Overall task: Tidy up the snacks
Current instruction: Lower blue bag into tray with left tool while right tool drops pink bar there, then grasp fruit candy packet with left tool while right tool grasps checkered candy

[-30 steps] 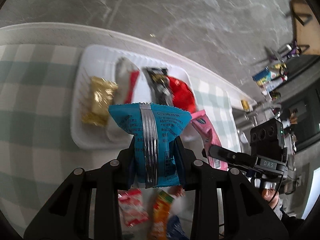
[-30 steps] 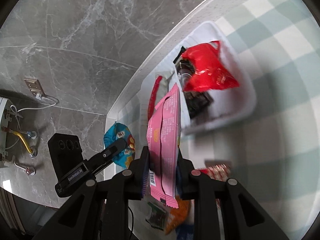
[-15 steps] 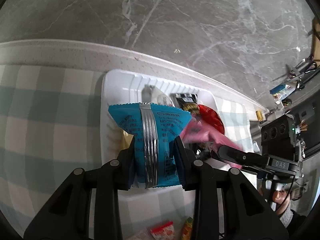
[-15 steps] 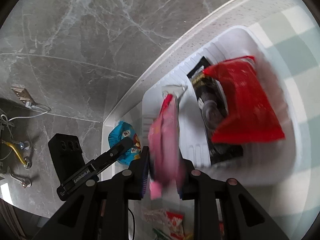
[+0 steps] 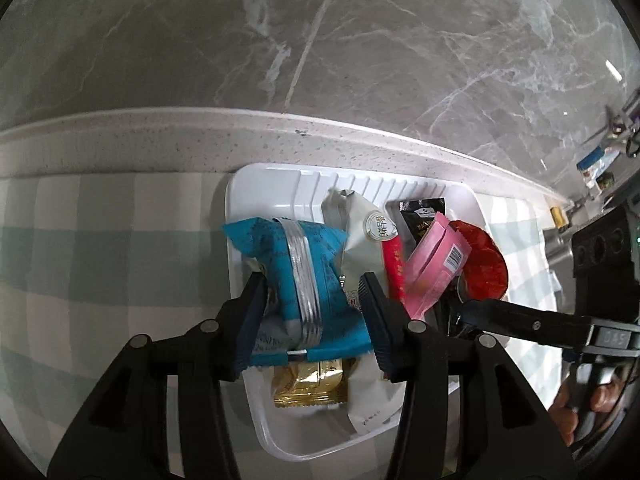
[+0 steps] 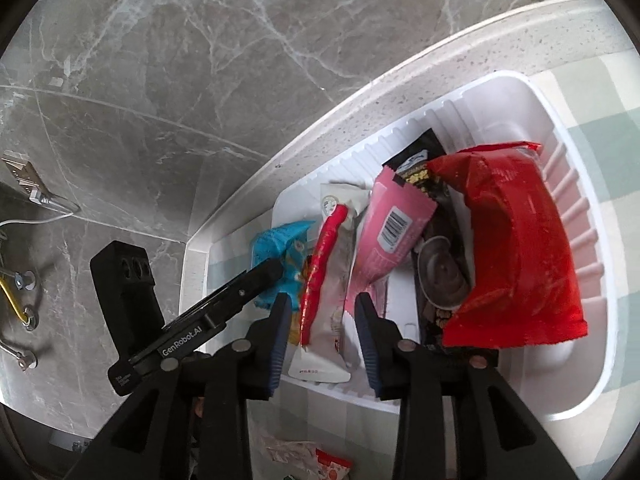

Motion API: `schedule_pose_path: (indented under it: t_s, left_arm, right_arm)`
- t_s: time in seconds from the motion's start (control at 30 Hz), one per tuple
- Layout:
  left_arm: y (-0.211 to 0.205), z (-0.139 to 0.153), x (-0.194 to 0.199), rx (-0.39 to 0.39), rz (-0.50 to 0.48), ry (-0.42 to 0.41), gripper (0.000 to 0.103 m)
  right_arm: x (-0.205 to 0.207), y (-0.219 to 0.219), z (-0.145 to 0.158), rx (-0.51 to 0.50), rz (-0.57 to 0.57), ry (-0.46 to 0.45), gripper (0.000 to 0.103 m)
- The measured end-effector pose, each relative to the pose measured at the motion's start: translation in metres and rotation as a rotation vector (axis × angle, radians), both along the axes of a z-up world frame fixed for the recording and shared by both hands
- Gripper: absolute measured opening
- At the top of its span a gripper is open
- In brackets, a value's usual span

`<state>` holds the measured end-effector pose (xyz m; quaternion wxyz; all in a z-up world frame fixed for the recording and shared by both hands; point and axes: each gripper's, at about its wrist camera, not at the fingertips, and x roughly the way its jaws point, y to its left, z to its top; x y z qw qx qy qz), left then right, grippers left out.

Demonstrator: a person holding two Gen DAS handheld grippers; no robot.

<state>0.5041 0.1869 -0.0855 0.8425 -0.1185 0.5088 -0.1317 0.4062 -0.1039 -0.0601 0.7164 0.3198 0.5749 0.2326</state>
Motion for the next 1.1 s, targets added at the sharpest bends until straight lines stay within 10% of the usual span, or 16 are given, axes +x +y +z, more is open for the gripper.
schedule_pose_path:
  t_s: [0.63,1.1]
  left_arm:
    - [-0.005,0.041,-0.092,0.048,0.019,-0.072,0.051]
    - [-0.028,0.029,-0.207,0.069,-0.026,-0.010,0.051]
  right_arm:
    - [-0.083,-0.038,0.048,-0.112,0.035,-0.131,0.056]
    - [-0.157,-0.039,0.014,-0.280,0.098,-0.102,0.058]
